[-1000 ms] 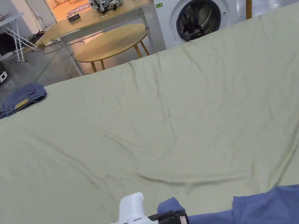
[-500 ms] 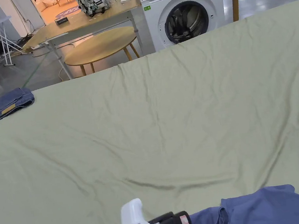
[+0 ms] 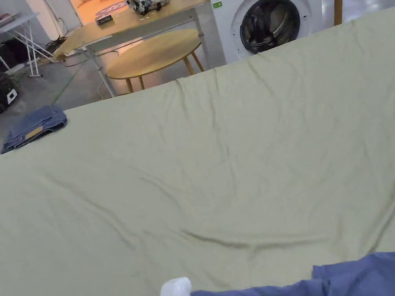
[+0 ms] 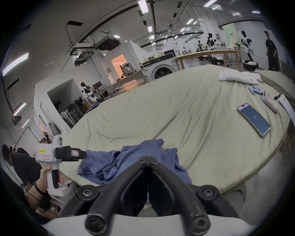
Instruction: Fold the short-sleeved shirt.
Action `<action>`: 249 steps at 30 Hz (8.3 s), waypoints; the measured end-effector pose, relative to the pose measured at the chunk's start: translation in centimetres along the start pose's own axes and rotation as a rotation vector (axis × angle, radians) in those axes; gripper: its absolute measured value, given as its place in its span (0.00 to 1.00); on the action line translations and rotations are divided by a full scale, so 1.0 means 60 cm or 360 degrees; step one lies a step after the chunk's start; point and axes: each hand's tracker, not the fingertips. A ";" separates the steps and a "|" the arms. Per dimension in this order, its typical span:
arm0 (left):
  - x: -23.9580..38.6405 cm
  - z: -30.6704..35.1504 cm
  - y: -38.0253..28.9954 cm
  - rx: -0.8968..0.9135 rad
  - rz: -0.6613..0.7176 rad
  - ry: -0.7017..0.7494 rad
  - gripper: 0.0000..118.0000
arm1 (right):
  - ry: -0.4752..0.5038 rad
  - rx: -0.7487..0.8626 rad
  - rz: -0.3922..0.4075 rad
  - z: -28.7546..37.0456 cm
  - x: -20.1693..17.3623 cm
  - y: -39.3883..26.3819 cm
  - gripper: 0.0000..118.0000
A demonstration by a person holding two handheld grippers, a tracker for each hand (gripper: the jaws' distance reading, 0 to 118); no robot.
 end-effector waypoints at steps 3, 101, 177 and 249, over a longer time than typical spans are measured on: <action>-0.087 0.065 0.011 0.0058 0.0245 0.0125 0.72 | 0.0026 -0.0018 -0.0030 -0.008 0.006 0.001 0.00; -0.198 0.133 0.055 0.0183 0.0554 -0.0126 0.20 | 0.0097 -0.0559 0.0130 -0.187 -0.069 0.024 0.00; 0.306 0.205 0.033 0.1168 -0.0713 0.0973 0.46 | -0.0211 0.0809 0.0537 -0.041 -0.172 0.199 0.61; 0.309 0.213 0.027 0.1227 -0.0648 0.0752 0.80 | 0.0063 0.0775 0.0171 -0.025 -0.173 0.226 0.98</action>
